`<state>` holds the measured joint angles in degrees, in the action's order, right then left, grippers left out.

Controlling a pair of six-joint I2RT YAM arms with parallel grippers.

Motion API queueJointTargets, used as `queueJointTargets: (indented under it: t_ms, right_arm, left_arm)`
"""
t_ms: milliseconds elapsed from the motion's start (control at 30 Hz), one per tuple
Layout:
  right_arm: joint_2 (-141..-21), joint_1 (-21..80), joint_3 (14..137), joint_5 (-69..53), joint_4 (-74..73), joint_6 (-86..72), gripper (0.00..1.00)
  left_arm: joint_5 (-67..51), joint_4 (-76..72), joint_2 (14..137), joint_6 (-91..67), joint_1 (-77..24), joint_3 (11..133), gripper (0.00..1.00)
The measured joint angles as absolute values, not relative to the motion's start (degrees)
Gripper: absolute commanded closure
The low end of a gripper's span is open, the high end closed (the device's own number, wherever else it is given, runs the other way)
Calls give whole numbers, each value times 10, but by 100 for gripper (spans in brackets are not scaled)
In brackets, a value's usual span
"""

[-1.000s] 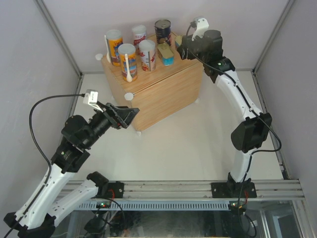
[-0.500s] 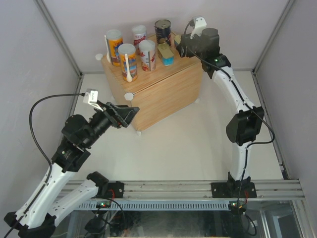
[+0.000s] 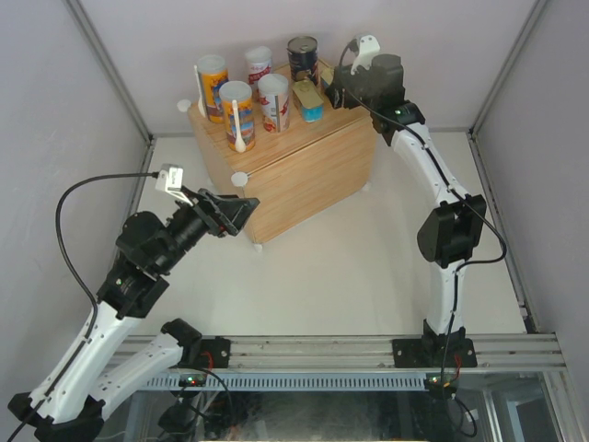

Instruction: Place and organize the canned foods onto the counter

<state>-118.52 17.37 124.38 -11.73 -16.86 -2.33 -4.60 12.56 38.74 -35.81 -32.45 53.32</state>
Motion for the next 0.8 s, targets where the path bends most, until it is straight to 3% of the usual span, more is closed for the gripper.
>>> queueJointTargets:
  t_ms: [167,333,467,800]
  right_arm:
    - [-1185,174,1244,-117,-169,-23,99]
    - [-1185,174,1244,-117,-169,-23,69]
    - [-1185,174,1244,-117,-169,-24,51]
    - [-1185,174,1244,-117,-169,-26,41]
  left_arm:
    - [-46,125,390,-358,-323,533,21]
    - [-46,125,393,-358,-322,533,21]
    - [-47,125,394,-358,-321,533,21]
    - [-47,125,394,-358,-318,533,21]
